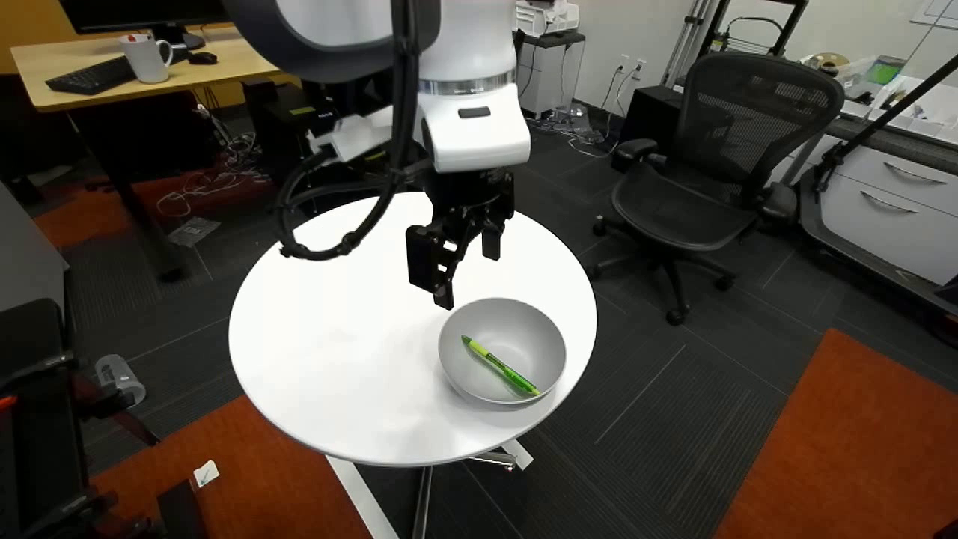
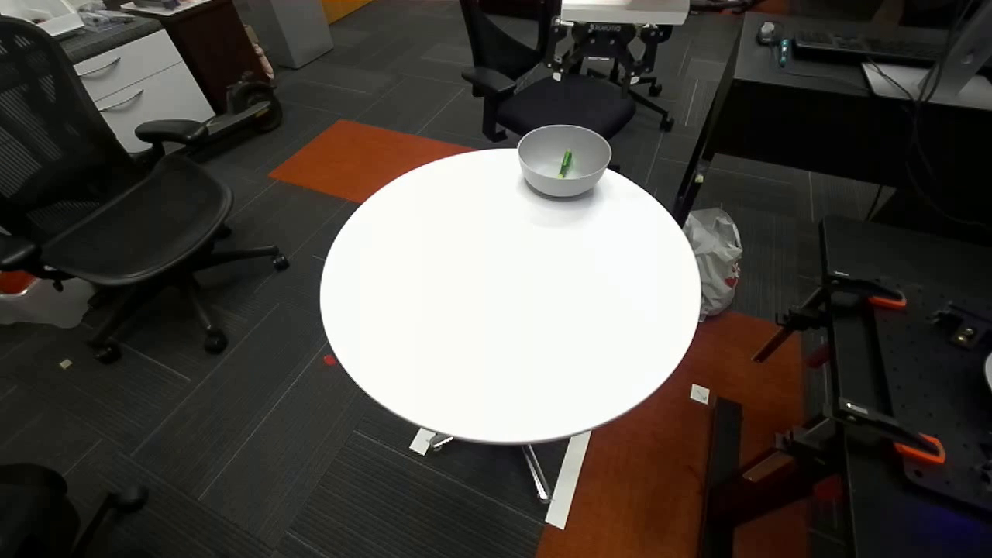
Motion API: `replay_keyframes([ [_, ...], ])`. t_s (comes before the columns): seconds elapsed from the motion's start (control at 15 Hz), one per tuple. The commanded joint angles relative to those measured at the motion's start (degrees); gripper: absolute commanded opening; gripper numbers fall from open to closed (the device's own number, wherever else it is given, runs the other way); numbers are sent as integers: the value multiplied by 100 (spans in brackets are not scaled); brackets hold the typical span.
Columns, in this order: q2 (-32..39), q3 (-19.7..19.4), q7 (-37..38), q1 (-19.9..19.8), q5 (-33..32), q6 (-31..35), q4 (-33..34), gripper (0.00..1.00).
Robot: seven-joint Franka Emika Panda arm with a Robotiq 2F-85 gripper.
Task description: Remove the green pen from the grey bowl
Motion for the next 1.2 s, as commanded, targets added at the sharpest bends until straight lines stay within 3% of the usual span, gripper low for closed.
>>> replay_keyframes([
  [0.0,577,-58,473,60,173,55,512,100],
  [0.47,1383,-53,626,-68,467,51,1171,100],
  [1.13,2041,-75,581,-188,652,64,1550,100],
])
